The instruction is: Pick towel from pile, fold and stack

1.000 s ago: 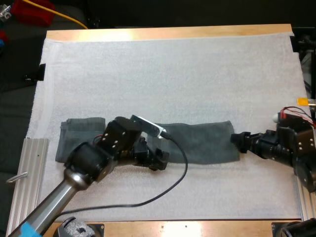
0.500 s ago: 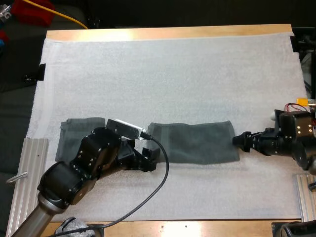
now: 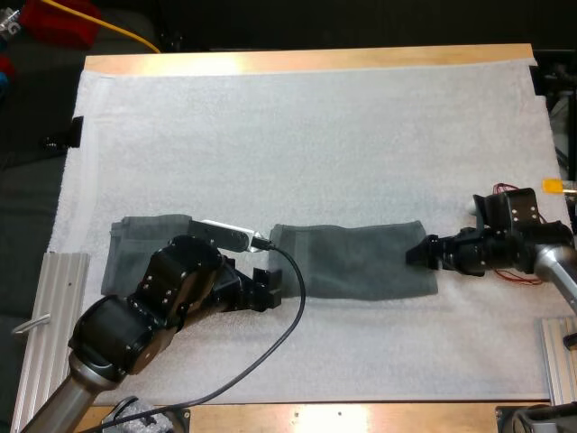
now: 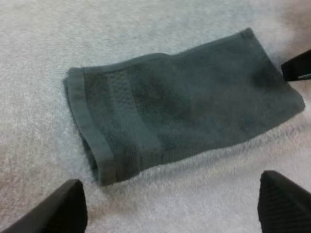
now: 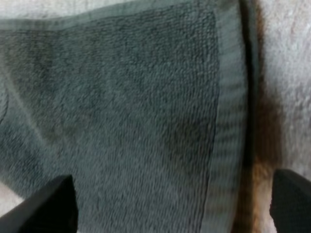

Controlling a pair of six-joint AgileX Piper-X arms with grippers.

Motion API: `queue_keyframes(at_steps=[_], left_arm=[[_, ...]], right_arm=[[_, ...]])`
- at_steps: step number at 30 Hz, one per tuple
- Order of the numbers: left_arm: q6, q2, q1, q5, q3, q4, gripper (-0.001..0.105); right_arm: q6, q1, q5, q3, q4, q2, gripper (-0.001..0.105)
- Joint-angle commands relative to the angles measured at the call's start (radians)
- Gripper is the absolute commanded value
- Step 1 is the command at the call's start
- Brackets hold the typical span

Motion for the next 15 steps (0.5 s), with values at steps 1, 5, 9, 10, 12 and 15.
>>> queue_keyframes(at_steps=[1,5,9,10,12,15], left_arm=[[-0.021,-0.005,-0.001,-0.024,-0.003,-0.004,0.07],[-0.023,-0.005,-0.001,-0.029,-0.003,-0.006,0.07],[-0.023,-0.005,-0.001,-0.029,-0.003,-0.006,0.07],[-0.023,-0.005,-0.001,-0.029,-0.003,-0.006,0.07],[-0.023,-0.005,-0.001,-0.029,-0.003,-0.006,0.07],[-0.023,-0.005,-0.001,-0.029,-0.003,-0.006,0.07]], right_arm=[[-0.011,-0.005,-0.012,-0.018,-0.011,0.014,0.078],[0.005,-0.005,0.0,-0.03,-0.046,0.064,0.078],[0.027,-0.005,-0.014,-0.03,-0.065,0.106,0.078],[0.027,-0.005,-0.03,-0.03,-0.064,0.12,0.078],[0.027,-0.005,-0.065,-0.03,-0.062,0.139,0.078],[0.03,-0.005,-0.121,-0.03,-0.062,0.164,0.078]])
